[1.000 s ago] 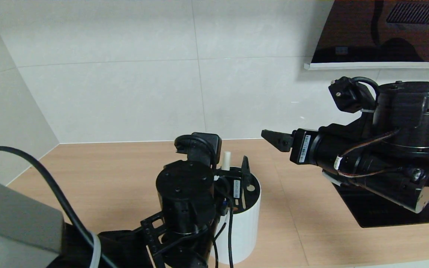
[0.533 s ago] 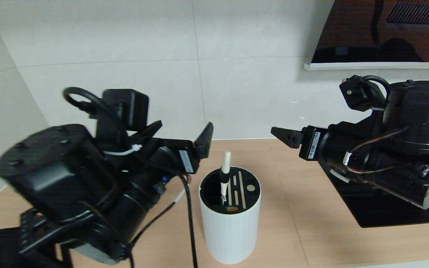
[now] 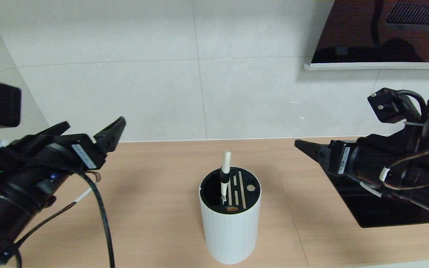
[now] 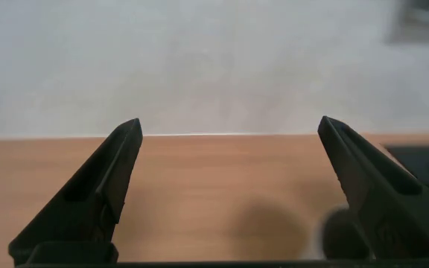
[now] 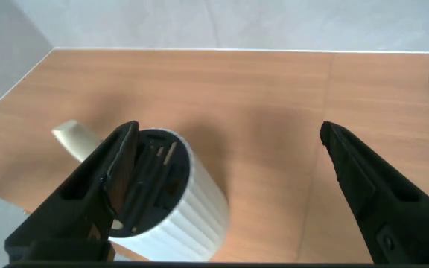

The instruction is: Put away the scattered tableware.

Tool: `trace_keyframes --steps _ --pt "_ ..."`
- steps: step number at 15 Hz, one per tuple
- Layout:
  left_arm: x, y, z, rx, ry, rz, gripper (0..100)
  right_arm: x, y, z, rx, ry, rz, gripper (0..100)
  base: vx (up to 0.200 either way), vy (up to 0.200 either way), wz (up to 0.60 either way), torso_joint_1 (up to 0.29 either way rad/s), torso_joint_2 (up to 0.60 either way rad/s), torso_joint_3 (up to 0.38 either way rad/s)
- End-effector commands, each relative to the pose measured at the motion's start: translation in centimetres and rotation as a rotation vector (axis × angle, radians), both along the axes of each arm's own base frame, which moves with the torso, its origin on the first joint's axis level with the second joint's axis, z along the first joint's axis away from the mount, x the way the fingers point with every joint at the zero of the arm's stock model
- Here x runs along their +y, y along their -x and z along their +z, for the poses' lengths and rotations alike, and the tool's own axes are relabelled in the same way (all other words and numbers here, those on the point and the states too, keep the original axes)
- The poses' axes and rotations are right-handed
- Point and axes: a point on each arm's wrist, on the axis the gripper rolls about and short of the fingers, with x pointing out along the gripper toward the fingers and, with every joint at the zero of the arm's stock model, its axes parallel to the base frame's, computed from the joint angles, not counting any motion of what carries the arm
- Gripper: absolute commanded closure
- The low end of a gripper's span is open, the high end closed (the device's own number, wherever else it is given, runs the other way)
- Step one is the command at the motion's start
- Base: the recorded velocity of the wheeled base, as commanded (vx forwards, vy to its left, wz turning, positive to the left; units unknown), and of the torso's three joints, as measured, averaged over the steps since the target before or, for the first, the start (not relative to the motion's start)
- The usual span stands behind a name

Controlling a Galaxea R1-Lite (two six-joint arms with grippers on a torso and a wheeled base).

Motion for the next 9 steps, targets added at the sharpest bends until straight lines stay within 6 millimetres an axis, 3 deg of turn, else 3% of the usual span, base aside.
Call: trace_keyframes --steps 1,2,3,9 --pt "3.5 3.1 -1.3 0.013 0.004 0.111 0 -2.8 2.3 -0.7 -0.010 -0.019 -0.050 0 0.000 0.000 0.00 0.000 0.00 0.000" --pt "3.5 3.1 -1.3 0.013 0.004 0.111 0 -2.8 2.3 -0.7 -0.010 -0.019 -0.050 0 0.000 0.000 0.00 0.000 0.00 0.000" --pt "4.7 5.4 -2.7 0.050 -0.015 0.140 0 -5.3 5.2 -1.7 -0.027 -0.025 -0.079 0 0.000 0.000 0.00 0.000 0.00 0.000" --pt "7.8 14.7 -4.1 0.058 -0.043 0.093 0 -12.0 12.3 -2.5 -0.188 0.010 -0.323 0 0.000 0.000 0.00 0.000 0.00 0.000"
